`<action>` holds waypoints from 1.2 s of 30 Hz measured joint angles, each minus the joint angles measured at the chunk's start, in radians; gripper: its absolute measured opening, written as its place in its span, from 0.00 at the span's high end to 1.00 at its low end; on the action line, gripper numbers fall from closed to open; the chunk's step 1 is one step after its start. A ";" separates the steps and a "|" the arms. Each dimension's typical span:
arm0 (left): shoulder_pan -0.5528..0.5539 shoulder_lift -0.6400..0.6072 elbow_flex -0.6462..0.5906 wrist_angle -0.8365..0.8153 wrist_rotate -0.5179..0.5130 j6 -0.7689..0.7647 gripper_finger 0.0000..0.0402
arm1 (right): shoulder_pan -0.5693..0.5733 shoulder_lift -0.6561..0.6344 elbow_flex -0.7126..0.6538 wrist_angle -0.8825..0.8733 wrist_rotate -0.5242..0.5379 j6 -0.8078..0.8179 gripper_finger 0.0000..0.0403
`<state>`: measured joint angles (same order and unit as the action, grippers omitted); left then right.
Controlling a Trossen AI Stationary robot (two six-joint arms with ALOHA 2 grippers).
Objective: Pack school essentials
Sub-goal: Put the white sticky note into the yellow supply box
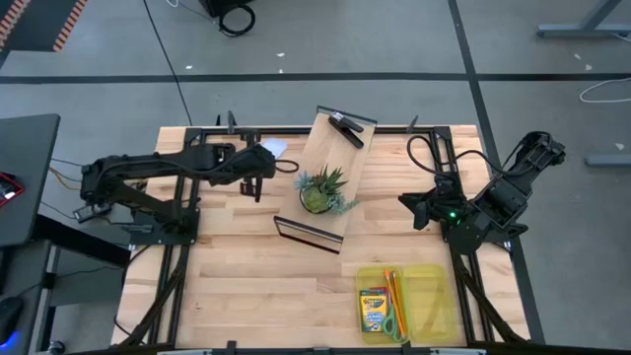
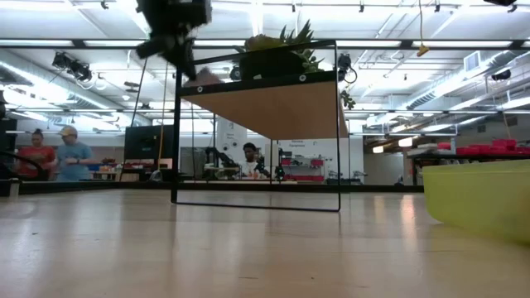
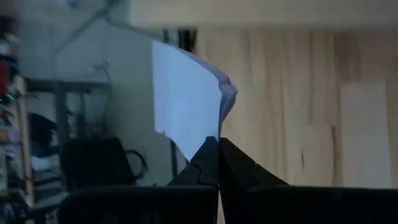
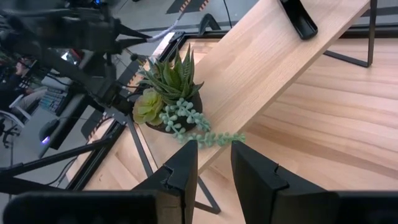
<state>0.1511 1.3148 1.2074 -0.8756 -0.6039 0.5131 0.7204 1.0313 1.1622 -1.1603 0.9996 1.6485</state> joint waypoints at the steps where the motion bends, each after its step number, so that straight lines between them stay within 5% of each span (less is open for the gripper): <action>1: -0.014 0.000 0.015 0.006 -0.009 0.012 1.00 | 0.000 0.000 0.000 0.000 0.001 0.000 0.74; 16: -0.221 0.001 0.118 0.257 -0.158 0.240 1.00 | 0.000 0.000 0.000 0.027 0.034 -0.045 0.74; 23: -0.281 0.001 0.118 0.415 -0.159 0.352 1.00 | -0.038 0.003 0.000 0.288 0.088 -0.599 0.74; 36: -0.314 0.001 0.117 0.592 -0.157 0.424 1.00 | -0.306 0.028 0.000 0.793 -0.189 -1.528 0.69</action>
<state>-0.1628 1.3155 1.3247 -0.2834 -0.7610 0.9371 0.4146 1.0598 1.1622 -0.3672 0.8106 0.1201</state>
